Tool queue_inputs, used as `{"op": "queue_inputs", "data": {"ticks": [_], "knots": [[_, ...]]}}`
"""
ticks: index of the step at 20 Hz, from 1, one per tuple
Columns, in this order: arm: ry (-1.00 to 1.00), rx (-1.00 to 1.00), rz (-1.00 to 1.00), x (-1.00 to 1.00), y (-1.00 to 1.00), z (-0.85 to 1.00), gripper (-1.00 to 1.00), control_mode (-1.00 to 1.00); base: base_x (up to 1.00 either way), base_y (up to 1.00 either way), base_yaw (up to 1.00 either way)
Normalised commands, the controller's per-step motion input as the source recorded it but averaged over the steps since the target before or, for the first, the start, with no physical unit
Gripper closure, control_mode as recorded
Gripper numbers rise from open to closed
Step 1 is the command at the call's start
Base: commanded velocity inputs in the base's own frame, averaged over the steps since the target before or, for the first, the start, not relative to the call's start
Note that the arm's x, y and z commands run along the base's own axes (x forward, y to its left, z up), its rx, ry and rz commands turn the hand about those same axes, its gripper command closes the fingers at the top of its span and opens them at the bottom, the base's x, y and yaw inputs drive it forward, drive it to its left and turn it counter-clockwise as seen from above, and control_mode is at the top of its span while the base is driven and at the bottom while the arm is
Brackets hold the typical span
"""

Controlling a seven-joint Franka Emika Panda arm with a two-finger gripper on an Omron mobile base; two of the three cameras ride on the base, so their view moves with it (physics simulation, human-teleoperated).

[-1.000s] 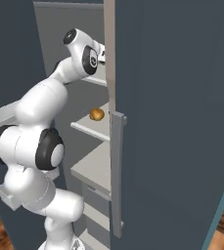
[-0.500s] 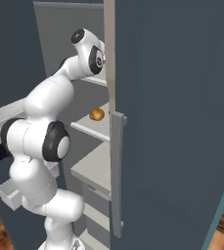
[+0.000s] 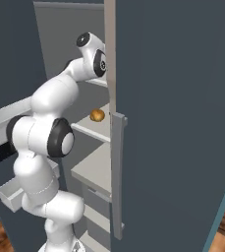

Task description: Take the cucumber and broccoli from the highest rack and move them to the second highest rack where the potato and garlic are located, to maximize freezer space. Close the freezer door after rearranging.

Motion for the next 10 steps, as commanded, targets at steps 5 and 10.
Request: {"op": "queue_inputs", "data": {"ticks": [5,10], "knots": [[0.01,0.00,0.03,0.19,-0.01,-0.23,1.00,-1.00,0.00,0.00,0.00],[0.00,0.00,0.04,0.14,-0.01,-0.21,1.00,-1.00,0.00,0.00,0.00]]}}
